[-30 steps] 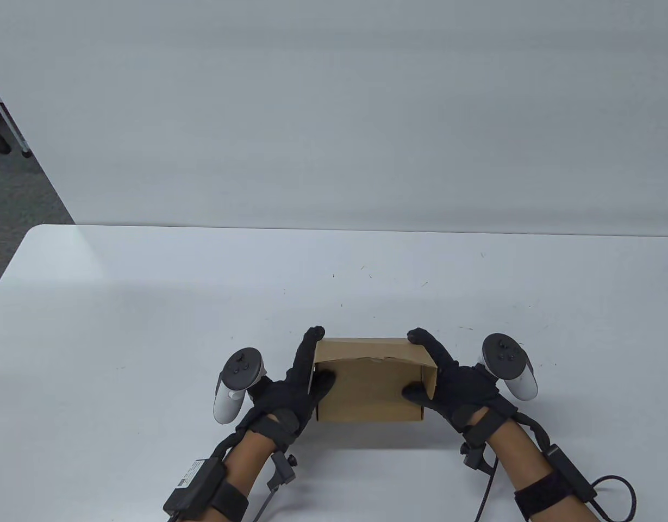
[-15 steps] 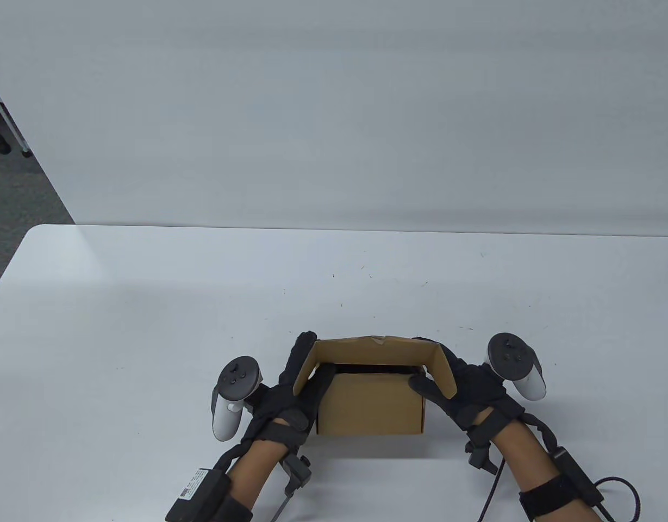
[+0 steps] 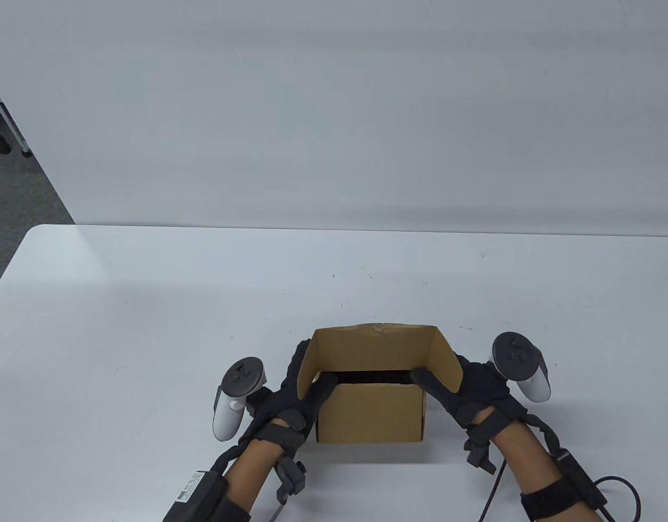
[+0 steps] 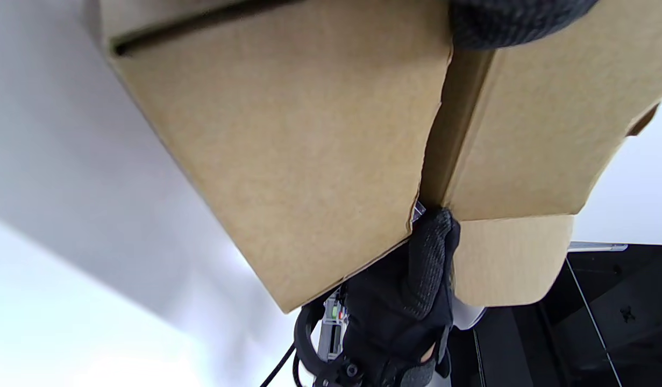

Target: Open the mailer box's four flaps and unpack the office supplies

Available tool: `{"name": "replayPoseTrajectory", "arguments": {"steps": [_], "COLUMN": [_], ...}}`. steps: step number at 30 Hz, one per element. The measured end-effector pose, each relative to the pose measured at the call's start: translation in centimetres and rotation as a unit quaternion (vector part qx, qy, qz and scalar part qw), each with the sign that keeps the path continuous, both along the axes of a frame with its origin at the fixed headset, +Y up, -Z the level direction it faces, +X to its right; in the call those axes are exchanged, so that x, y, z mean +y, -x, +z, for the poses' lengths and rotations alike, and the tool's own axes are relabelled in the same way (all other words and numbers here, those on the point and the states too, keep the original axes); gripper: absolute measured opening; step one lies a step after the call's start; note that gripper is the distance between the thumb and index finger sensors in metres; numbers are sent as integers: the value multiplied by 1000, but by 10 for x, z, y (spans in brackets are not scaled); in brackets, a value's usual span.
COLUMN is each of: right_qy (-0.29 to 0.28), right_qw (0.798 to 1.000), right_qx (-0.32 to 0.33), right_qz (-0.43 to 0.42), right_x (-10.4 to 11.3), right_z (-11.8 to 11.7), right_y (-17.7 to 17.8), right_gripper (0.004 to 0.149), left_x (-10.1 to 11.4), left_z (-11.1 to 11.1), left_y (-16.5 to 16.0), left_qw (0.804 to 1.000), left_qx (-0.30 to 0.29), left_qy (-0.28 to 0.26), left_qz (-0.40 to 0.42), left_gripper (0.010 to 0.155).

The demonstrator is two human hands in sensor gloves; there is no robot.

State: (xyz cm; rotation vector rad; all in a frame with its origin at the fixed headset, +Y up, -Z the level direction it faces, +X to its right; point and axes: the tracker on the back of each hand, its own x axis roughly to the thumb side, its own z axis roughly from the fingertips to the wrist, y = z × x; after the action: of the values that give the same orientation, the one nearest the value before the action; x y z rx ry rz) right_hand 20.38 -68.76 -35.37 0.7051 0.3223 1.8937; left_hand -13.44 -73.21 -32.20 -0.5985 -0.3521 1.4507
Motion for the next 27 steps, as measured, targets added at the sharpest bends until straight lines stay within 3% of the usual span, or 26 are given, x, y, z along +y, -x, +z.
{"name": "replayPoseTrajectory", "arguments": {"steps": [9, 27], "right_qy": [-26, -66], "right_qw": [999, 995], "right_qx": [-26, -77], "right_qz": [-13, -13], "right_x": [15, 32], "right_z": [3, 6], "right_y": [1, 6], "right_gripper": [49, 47], "left_x": [-17, -30], "left_z": [12, 19], "left_y": [3, -1], "left_qw": [999, 995], "left_qx": [-51, -58], "left_qy": [1, -74], "left_qz": [15, -18], "left_gripper": [104, 106]}}
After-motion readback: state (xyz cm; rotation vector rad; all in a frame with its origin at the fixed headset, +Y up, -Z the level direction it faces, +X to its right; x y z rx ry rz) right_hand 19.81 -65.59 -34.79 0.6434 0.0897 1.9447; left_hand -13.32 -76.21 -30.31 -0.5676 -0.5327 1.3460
